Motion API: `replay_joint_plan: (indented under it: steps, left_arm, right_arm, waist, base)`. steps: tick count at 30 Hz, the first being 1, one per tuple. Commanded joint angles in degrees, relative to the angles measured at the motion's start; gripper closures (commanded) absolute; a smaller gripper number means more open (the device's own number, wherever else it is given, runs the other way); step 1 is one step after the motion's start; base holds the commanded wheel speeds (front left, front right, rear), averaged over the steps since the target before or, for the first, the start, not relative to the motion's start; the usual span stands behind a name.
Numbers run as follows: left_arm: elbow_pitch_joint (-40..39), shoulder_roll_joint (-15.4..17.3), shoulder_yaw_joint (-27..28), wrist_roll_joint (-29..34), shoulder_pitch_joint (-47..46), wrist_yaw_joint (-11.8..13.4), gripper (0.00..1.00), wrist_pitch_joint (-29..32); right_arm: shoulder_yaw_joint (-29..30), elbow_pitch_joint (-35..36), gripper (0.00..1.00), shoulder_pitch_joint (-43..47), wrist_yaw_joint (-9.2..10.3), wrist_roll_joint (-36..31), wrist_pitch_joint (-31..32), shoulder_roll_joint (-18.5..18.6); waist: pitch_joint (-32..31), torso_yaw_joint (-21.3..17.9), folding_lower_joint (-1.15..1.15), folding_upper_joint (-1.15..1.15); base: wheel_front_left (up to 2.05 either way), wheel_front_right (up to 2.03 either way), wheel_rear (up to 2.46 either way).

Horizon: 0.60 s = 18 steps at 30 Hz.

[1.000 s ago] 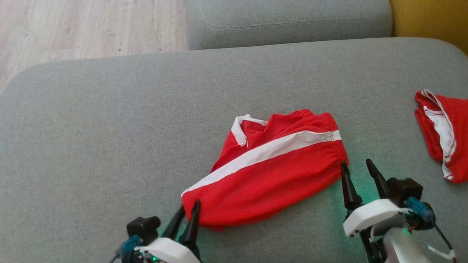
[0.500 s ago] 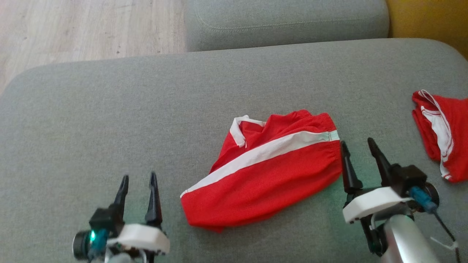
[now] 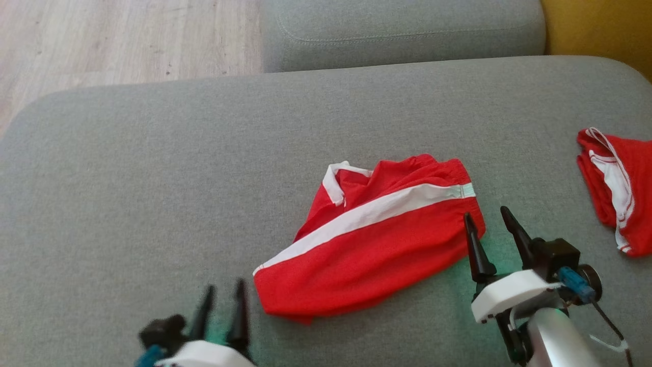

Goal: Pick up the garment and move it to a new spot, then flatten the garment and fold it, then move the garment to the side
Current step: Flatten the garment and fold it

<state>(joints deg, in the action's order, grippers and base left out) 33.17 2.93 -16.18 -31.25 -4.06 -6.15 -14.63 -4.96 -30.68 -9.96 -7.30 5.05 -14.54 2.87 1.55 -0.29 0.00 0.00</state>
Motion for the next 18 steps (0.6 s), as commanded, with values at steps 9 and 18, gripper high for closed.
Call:
replay_joint_plan:
  steps: [9,18]
  left_arm:
    - [0.7,0.2,-15.3,-17.0,-6.3,-1.3,0.00,1.7]
    - [-0.8,2.8,-20.1,-21.3,-8.5,-1.3,0.00,0.1]
  right_arm:
    - [-1.8,0.3,0.00,-1.3,-0.19,0.9,-0.5,0.0]
    - [-1.7,0.2,0.00,-1.4,-0.19,1.5,-0.5,0.0]
  waist:
    - [0.0,-0.3,0.00,0.00]
    - [0.6,0.0,0.00,0.00]
  base:
    - [0.00,0.00,0.00]
    - [0.00,0.00,0.00]
